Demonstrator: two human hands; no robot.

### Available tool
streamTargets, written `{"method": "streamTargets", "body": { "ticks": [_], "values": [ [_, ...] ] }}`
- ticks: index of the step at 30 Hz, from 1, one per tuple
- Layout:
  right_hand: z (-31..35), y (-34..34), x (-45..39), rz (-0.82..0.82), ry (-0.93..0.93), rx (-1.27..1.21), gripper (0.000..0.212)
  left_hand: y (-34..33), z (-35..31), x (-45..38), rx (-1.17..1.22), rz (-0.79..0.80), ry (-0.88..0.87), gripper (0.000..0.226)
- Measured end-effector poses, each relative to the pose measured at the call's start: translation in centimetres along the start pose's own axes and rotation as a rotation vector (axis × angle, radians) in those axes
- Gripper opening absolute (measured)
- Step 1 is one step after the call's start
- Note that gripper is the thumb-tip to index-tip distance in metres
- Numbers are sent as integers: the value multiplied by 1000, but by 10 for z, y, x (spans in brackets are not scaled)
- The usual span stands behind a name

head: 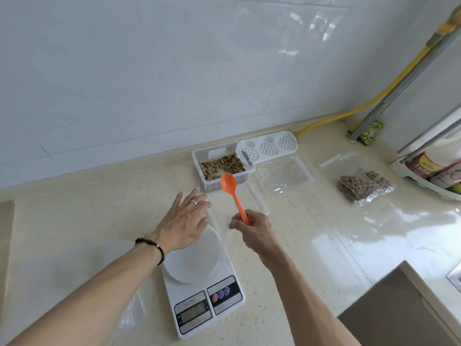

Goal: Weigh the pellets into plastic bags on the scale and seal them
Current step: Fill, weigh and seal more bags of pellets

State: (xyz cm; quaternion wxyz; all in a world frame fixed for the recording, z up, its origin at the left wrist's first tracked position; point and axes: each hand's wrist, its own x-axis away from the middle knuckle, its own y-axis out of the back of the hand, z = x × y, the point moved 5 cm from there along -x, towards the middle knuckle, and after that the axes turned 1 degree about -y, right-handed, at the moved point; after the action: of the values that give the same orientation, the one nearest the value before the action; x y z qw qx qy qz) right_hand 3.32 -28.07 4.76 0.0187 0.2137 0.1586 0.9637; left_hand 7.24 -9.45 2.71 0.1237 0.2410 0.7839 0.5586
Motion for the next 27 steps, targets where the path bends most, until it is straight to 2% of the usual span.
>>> {"method": "streamTargets", "body": {
  "ticks": [2,3,6,8,13,17,20,23,27],
  "values": [
    [20,8,-2,9,42,-4,3,13,-3,-8,83,2,22,25],
    [29,12,-3,7,63,-2,2,21,-4,-10,140,4,41,19],
    [51,25,0,22,97,68,8,44,-3,-12,434,-35,132,23],
    [60,28,1,91,104,110,13,59,-4,-11,553,-51,179,24],
    [82,28,-2,174,155,160,19,83,-6,-10,613,-106,214,23],
    [102,28,-2,273,221,179,8,98,-7,-11,650,-131,231,20],
    [112,34,-8,270,253,244,8,103,-5,-13,697,-111,227,17],
    [114,43,-18,246,233,166,9,101,5,-12,685,-88,228,22],
    [110,46,-30,243,161,19,8,102,13,-16,693,-136,248,27]
  ]
}}
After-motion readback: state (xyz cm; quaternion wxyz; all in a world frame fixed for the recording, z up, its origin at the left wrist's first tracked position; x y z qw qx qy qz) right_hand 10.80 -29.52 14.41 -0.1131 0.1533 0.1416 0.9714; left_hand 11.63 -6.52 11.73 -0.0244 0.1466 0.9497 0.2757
